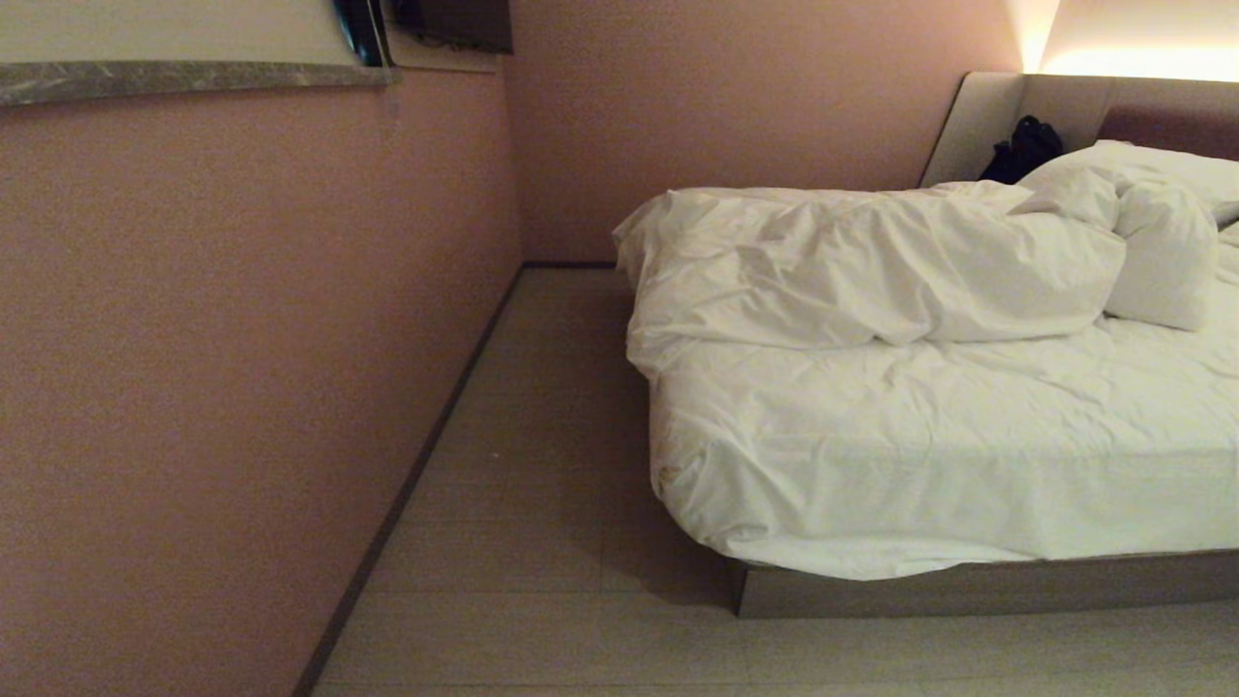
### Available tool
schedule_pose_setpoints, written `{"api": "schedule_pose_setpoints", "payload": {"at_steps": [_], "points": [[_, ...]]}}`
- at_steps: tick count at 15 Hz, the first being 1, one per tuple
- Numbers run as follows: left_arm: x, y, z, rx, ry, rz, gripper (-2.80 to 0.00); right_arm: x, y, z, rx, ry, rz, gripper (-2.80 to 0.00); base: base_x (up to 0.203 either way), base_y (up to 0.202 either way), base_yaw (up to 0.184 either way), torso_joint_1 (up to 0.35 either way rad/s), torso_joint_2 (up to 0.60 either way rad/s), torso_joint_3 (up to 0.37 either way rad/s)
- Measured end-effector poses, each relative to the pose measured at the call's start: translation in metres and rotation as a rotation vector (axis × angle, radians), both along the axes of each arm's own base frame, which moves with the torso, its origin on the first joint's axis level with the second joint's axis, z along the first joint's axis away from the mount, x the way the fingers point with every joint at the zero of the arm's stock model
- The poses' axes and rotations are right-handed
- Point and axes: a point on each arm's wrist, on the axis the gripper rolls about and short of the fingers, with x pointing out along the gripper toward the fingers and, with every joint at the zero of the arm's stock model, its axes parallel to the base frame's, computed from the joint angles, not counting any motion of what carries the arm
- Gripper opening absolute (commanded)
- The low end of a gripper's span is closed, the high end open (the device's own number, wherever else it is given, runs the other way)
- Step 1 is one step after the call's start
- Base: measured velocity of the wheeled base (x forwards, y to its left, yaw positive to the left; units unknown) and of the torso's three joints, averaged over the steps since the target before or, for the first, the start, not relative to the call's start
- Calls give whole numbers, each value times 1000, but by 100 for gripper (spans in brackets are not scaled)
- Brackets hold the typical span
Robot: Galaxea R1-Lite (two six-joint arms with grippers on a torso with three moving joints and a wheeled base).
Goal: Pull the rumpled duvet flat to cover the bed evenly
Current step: Hold the folded corner of the quilt
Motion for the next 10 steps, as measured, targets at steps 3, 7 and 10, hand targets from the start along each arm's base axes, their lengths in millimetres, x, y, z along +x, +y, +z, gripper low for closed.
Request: {"api": "schedule_pose_setpoints", "payload": {"at_steps": [3,7,10], "points": [[0,0,0,0,0,0,-280,0,0,0,0,0,0,-280,194,0,-1,3,6,0],[0,0,0,-1,0,0,-280,0,0,0,-1,0,0,-280,195,0,1,2,4,1],[0,0,0,-4,-1,0,-280,0,0,0,0,0,0,-280,196,0,0,0,4,1]]}}
